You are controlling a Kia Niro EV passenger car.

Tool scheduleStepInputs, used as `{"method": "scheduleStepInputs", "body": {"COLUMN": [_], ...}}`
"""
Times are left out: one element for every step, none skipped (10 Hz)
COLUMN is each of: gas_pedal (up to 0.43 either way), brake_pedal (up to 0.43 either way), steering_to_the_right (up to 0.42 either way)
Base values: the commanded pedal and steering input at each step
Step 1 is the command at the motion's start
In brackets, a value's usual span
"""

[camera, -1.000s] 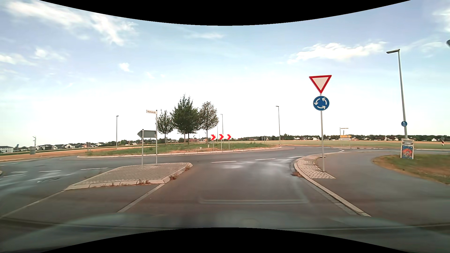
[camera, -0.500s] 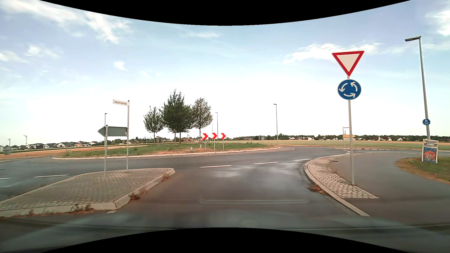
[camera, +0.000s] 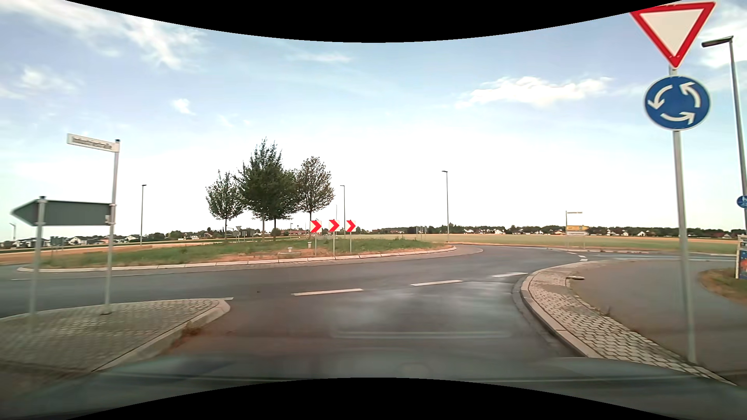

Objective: Follow the waypoints while adhering to traffic rules and regulations

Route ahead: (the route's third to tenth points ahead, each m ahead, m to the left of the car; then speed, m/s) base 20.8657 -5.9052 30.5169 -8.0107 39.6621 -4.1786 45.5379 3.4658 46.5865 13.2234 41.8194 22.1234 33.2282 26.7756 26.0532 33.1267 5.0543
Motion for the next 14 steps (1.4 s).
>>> {"method": "scheduleStepInputs", "body": {"gas_pedal": [0.11, 0.11, 0.11, 0.11, 0.11, 0.11, 0.11, 0.11, 0.098, 0.098, 0.098, 0.098, 0.098, 0.047], "brake_pedal": [0.0, 0.0, 0.0, 0.0, 0.0, 0.0, 0.0, 0.0, 0.0, 0.0, 0.0, 0.0, 0.0, 0.0], "steering_to_the_right": [0.096, 0.094, 0.096, 0.103, 0.118, 0.131, 0.136, 0.146, 0.158, 0.165, 0.174, 0.18, 0.182, 0.184]}}
